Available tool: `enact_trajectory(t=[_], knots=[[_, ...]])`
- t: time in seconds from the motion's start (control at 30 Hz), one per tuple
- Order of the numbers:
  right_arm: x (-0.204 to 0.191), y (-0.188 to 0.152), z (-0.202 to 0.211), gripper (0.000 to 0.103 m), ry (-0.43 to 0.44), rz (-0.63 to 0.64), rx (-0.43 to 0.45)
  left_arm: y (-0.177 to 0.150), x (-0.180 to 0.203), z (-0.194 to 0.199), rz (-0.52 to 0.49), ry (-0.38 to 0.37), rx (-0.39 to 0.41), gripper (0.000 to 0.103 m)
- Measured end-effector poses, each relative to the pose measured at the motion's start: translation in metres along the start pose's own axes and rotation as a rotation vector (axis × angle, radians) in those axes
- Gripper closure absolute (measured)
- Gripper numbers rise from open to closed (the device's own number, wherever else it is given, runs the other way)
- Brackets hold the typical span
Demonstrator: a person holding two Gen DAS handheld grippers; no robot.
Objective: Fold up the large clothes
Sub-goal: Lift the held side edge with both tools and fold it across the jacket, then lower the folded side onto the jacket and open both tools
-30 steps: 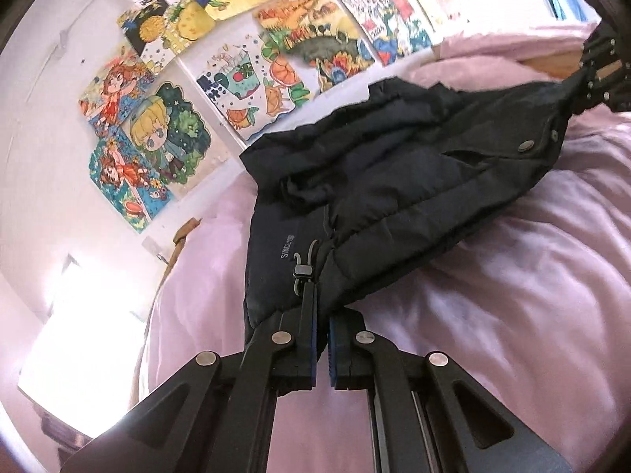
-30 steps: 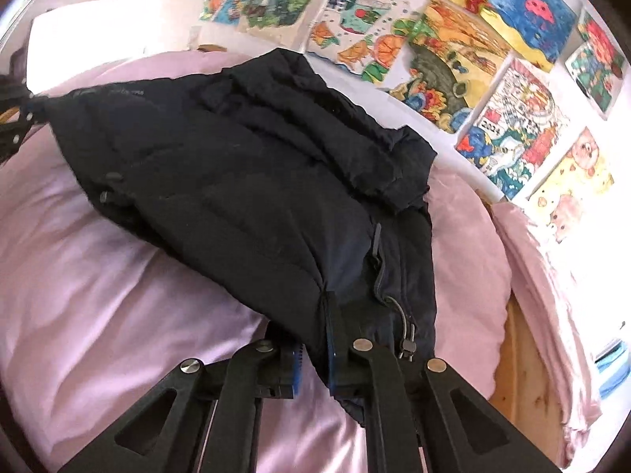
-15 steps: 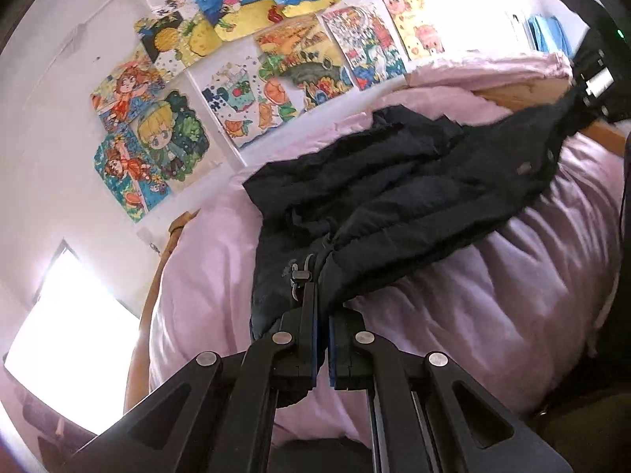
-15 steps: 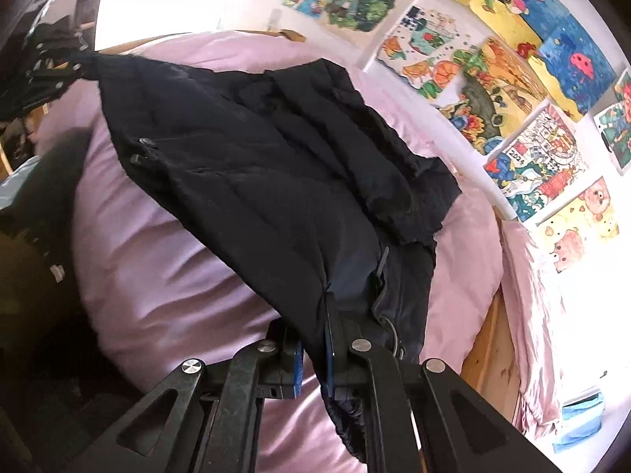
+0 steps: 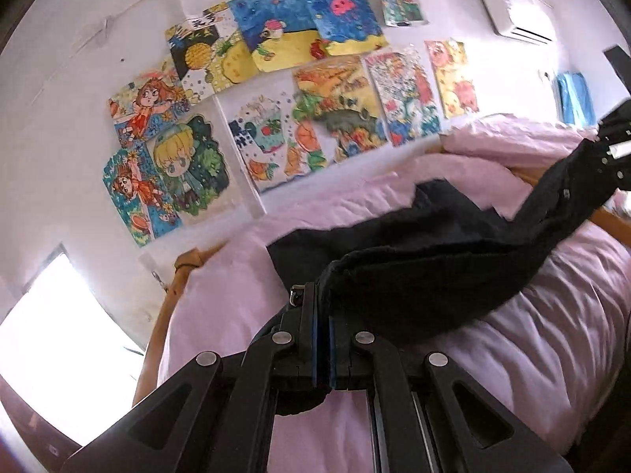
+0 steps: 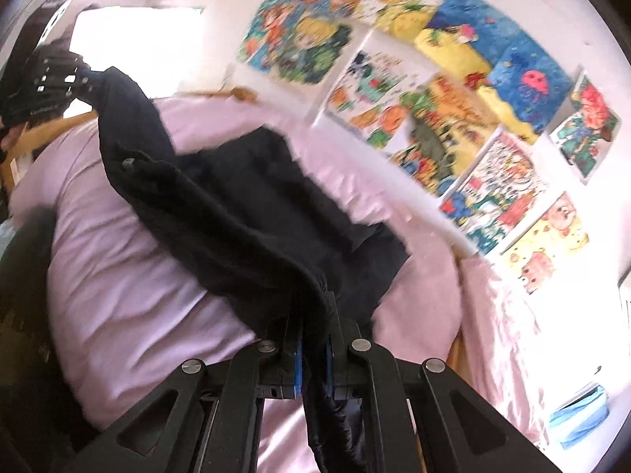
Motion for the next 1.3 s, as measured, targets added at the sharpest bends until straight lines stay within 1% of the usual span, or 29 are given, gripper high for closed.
enact_trajectory(t=[0.13,0.23,0.4,0.47,0.57,0.7,0.8,0.9,1.0,1.07,1.13,1.3], knots=[[0.034,0.015,-0.017,0.095,-0.056,-0.066,0.047,0.029,-0.013,-0.027,0.025,0.024,0.014,0.099],[0.057,0.025,-0.033,0.095,-0.115,-0.106,0.075,0.045,-0.02,-0.049,0.043,0.052,0.026,0.099],[0.09,0.04,-0.07,0.095,-0.2,-0.154,0.092,0.07,-0.025,-0.092,0.034,0.108,0.03,0.099],[0.103,0.044,-0.088,0.095,-0.227,-0.172,0.091,0.08,-0.029,-0.116,0.036,0.122,0.019,0.099],[0.119,0.049,-0.121,0.095,-0.241,-0.185,0.081,0.085,-0.038,-0.149,0.069,0.112,-0.016,0.099],[0.134,0.051,-0.153,0.095,-0.242,-0.198,0.08,0.088,-0.047,-0.189,0.118,0.091,-0.068,0.099],[0.14,0.053,-0.18,0.095,-0.26,-0.191,0.075,0.088,-0.05,-0.215,0.115,0.104,-0.09,0.099],[0.146,0.053,-0.214,0.095,-0.256,-0.196,0.055,0.086,-0.051,-0.247,0.104,0.12,-0.122,0.099],[0.151,0.049,-0.251,0.095,-0.222,-0.229,0.036,0.076,-0.052,-0.288,0.111,0.129,-0.19,0.099],[0.152,0.04,-0.282,0.095,-0.178,-0.263,0.012,0.065,-0.053,-0.314,0.146,0.118,-0.247,0.099],[0.15,0.032,-0.3,0.095,-0.155,-0.29,-0.007,0.055,-0.056,-0.336,0.177,0.11,-0.301,0.099],[0.144,0.023,-0.332,0.095,-0.134,-0.283,-0.046,0.035,-0.057,-0.366,0.197,0.104,-0.365,0.099]])
Point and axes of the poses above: each gripper's, at about its wrist camera, not at the fingertips, and z roughly against the way its jaws point, x to its right, y to its top, the point moved 9 cm from there along -z, roughly the way its jaws point, and after that the axes turned 12 degrees about z, right-handed, at the moved point
